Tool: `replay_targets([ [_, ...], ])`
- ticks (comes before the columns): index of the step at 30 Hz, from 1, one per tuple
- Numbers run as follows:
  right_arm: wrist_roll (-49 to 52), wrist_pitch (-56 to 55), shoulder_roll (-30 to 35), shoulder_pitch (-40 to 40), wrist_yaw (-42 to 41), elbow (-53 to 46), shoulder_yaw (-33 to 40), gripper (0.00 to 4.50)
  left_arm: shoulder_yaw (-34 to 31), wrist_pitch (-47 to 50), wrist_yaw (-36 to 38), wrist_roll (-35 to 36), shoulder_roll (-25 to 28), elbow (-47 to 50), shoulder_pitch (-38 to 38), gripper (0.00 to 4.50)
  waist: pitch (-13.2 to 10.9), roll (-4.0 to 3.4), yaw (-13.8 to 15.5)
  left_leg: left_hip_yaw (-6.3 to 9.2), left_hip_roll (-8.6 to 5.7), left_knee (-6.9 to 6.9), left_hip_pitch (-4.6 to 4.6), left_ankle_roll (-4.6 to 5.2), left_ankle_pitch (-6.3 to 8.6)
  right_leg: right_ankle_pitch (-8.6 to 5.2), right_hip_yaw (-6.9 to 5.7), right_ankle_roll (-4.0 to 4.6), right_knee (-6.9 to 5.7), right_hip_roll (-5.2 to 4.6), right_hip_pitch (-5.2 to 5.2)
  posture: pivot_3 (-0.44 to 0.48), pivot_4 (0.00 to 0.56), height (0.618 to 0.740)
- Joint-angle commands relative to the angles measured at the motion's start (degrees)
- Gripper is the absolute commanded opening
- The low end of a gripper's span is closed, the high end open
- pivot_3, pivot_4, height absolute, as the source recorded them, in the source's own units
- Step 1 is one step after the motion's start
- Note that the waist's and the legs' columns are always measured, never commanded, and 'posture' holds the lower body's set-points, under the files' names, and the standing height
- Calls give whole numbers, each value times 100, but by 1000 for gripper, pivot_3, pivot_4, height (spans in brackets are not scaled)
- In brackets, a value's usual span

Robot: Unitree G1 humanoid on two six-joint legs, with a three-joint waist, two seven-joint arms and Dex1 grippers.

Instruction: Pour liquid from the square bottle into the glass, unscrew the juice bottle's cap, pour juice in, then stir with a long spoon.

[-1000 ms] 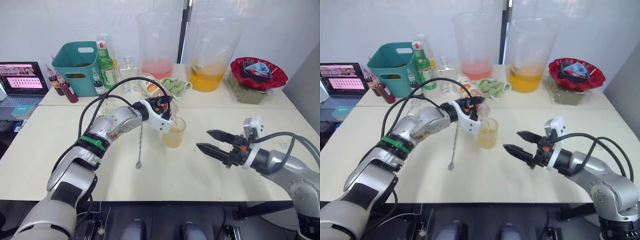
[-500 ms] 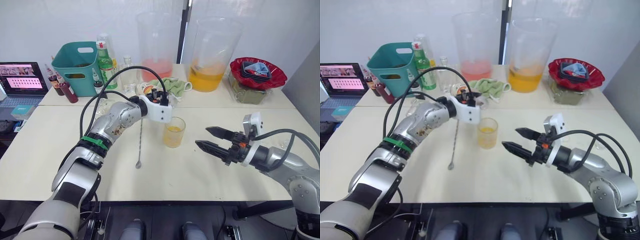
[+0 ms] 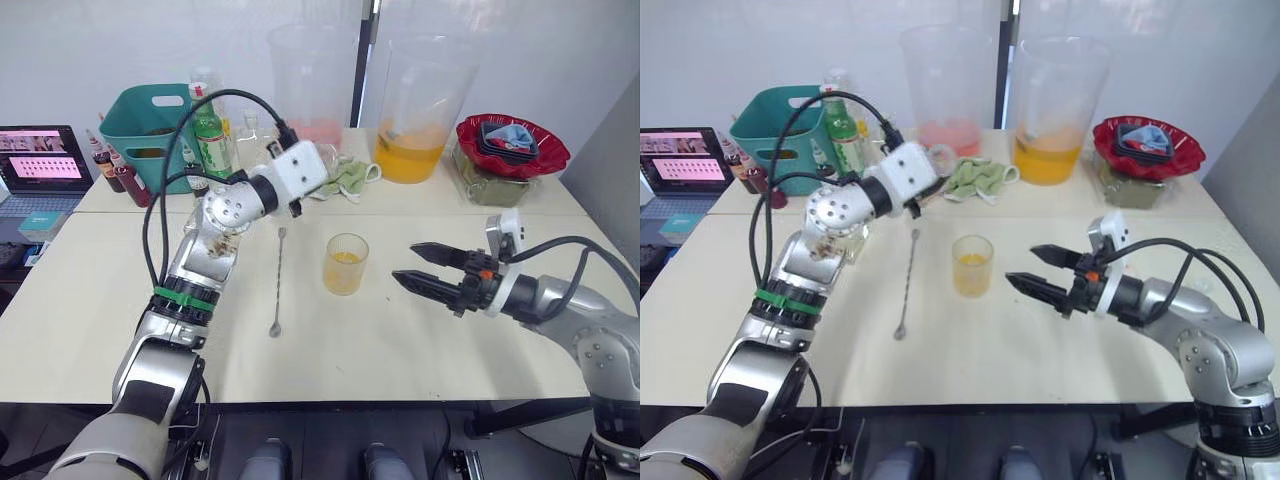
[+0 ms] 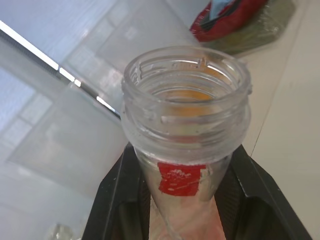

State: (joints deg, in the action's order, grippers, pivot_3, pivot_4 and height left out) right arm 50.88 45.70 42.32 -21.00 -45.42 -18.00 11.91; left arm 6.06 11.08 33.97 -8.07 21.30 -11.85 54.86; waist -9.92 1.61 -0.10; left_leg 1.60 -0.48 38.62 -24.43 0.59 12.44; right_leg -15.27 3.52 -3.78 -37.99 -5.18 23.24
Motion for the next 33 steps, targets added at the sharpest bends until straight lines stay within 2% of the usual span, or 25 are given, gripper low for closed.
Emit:
replay_targets([
  [1, 171, 90, 169, -377, -269, 255, 161, 4488, -847, 1561, -52, 1052, -166, 1328, -93, 1258, 0, 0, -21, 3, 1, 4, 0, 1, 1, 0, 0, 0, 0, 0, 0, 0, 150, 740],
  [10, -13, 234, 413, -1059, -1106, 1049, -136, 4488, -1532, 3246, 25, 2011, 512, 3072, -1095, 1258, 1, -2, -70, 32, 10, 9, 5, 3, 2, 0, 3, 0, 1, 5, -1, 0, 150, 740],
  [17, -401, 49, 830, -1484, -2187, 1659, -434, 4488, -2056, 4028, -52, 2508, 1085, 4148, -2063, 1258, 1, -2, -46, 34, 6, 10, 5, 4, 4, 0, 3, 0, 4, -3, -5, 0, 150, 740],
  [22, -510, -43, 751, -1809, -2665, 1930, -561, 4488, -2557, 4228, -195, 2660, 1490, 4512, -2692, 1258, 1, -2, -70, 31, 21, 5, 7, 4, 4, 0, 4, 1, 34, 7, 0, 0, 150, 740],
  [27, -518, -43, 578, -2158, -3089, 2105, -754, 4488, -3464, 4446, -264, 2819, 1868, 4755, -3328, 1258, 1, -1, -70, 29, 27, 3, 9, 3, 4, 0, 6, 1, 34, 4, 1, 0, 150, 740],
  [29, -635, -84, 462, -2316, -3124, 2222, -874, 4488, -3889, 4406, -368, 2767, 2040, 4638, -3476, 1258, 0, -1, -69, 29, 28, 3, 10, 3, 5, 0, 6, 2, 34, 4, 1, 0, 150, 740],
  [33, -739, -89, 342, -2418, -3165, 2264, -935, 4488, -4157, 4104, -562, 2744, 2134, 4276, -3463, 1258, -1, 1, -7, 30, 23, 2, 9, 2, 5, 1, 4, 2, 36, -4, 0, 0, 150, 740],
])
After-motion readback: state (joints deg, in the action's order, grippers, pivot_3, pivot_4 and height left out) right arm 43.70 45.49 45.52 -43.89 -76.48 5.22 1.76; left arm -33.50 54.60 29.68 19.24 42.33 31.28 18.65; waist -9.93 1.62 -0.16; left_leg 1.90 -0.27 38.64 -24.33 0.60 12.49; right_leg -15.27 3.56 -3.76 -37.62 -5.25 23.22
